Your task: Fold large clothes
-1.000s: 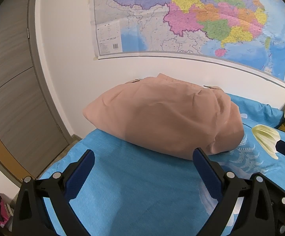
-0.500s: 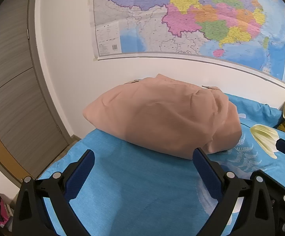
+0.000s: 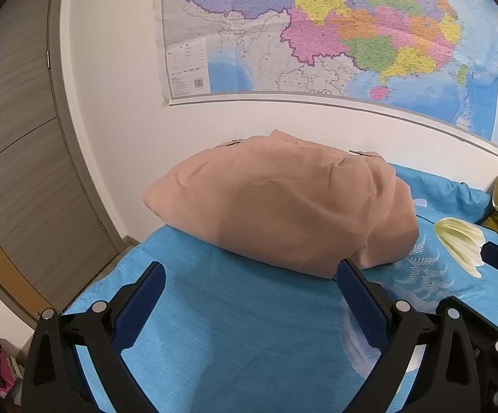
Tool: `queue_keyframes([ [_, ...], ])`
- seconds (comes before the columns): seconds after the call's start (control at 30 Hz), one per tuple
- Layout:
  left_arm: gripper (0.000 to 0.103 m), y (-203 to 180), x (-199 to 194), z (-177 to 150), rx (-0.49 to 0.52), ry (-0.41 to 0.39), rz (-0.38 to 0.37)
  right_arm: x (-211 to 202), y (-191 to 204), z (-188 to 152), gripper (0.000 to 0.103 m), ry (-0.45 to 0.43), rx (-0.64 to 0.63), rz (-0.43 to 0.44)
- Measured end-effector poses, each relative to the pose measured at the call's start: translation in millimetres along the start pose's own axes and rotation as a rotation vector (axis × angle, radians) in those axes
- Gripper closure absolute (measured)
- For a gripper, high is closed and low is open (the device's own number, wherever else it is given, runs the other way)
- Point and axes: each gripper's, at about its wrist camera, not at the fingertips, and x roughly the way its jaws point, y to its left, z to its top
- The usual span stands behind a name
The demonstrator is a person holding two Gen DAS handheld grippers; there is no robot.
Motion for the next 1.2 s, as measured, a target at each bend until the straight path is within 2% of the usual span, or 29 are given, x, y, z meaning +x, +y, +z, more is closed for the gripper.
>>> queue_keyframes([
  [1.2, 0.007, -4.3, -3.7, -4.5, 0.0, 0.005, -0.004, -3.4, -0.1, -2.4, 0.005, 0.004, 0.008, 0.003],
])
